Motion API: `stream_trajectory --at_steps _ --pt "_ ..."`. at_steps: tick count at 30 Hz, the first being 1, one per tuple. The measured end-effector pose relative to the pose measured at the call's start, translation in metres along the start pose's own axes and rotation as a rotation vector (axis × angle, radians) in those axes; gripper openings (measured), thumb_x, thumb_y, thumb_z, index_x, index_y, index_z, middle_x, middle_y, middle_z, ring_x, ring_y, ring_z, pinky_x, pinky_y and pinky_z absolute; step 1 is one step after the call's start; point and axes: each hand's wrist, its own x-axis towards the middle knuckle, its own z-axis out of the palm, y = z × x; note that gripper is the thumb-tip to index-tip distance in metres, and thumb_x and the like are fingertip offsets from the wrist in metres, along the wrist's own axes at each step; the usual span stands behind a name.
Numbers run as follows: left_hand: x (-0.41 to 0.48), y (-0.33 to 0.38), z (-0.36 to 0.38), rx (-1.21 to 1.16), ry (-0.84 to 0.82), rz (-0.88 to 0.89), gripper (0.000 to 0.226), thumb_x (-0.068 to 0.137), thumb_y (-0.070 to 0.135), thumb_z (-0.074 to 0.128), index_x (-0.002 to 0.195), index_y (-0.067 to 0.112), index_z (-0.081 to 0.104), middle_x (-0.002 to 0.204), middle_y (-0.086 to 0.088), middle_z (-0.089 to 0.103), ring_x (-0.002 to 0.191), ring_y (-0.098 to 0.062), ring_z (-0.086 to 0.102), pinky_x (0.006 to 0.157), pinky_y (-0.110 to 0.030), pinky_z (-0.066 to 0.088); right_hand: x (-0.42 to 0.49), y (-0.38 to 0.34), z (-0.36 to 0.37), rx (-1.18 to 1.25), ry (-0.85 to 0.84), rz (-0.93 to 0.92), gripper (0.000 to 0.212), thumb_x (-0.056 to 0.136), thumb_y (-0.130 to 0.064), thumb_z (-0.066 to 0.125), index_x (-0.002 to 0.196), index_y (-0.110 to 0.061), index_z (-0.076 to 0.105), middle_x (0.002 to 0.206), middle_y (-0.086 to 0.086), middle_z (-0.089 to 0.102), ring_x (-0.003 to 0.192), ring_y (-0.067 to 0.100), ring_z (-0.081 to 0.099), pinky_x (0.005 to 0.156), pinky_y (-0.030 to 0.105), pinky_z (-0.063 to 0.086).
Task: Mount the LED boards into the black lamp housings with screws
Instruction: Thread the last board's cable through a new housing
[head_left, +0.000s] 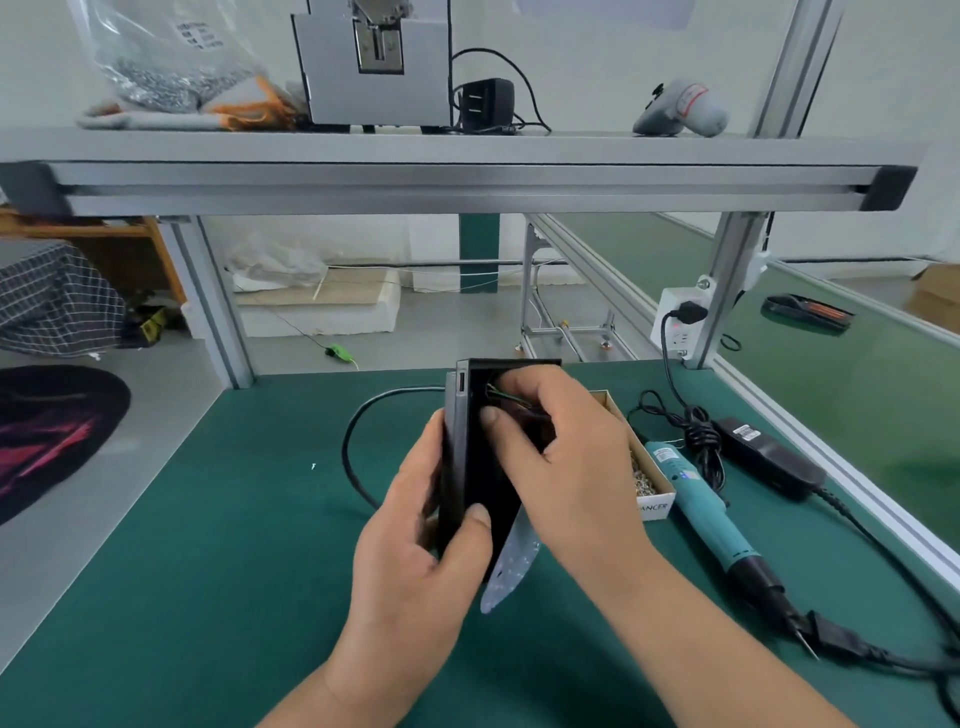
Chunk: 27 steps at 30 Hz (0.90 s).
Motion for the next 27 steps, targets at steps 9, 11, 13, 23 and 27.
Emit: stream_trajectory --at_steps 9,11,13,23,27 --pt "0.003 -0.001 0.0 -0.072 0.034 0.008 0.078 0.089 0.005 0.059 0.138 0.066 0.056 0.141 0.016 0.069 0.135 -0.006 0.062 0.108 -0.019 0.049 -0.002 -0.003 -0.004 0.074 0.077 0.011 0.021 0.091 -0.032 0.074 0.1 -0.036 0.055 0.088 -0.017 0.07 0.073 0.007 0.064 0.062 0.012 0.044" --pt "0.002 -0.002 0.0 -0.079 0.025 0.016 0.076 0.09 0.005 0.059 0.142 0.062 0.056 0.142 0.015 0.068 0.136 -0.007 0.061 0.109 -0.021 0.048 -0.002 -0.006 -0.005 0.147 0.068 0.027 0.028 0.091 -0.026 0.076 0.111 -0.038 0.06 0.096 -0.02 0.073 0.089 0.004 0.071 0.072 0.008 0.047" --pt "0.002 -0.003 0.0 -0.074 0.02 0.021 0.075 0.091 0.006 0.059 0.143 0.06 0.055 0.143 0.015 0.068 0.136 -0.007 0.061 0.11 -0.023 0.048 -0.002 -0.009 -0.006 0.179 0.044 0.008 0.029 0.092 -0.016 0.076 0.113 -0.035 0.067 0.1 -0.023 0.074 0.094 0.001 0.072 0.077 0.006 0.048" --pt "-0.003 -0.009 0.0 0.085 0.026 0.091 0.069 0.091 0.034 0.065 0.143 0.072 0.044 0.138 0.031 0.065 0.129 0.002 0.063 0.102 -0.011 0.048 0.004 -0.001 -0.002 -0.049 0.07 -0.036 0.013 0.085 -0.013 0.073 0.092 -0.024 0.075 0.085 -0.013 0.071 0.082 0.007 0.067 0.073 0.019 0.051" --pt "-0.004 -0.01 0.001 0.184 0.006 0.148 0.071 0.089 0.04 0.061 0.147 0.072 0.037 0.132 0.037 0.065 0.12 0.004 0.067 0.095 -0.006 0.048 0.005 0.002 0.0 -0.211 0.095 -0.123 0.007 0.08 -0.013 0.07 0.083 -0.02 0.068 0.077 -0.006 0.064 0.071 0.013 0.058 0.066 0.039 0.05"
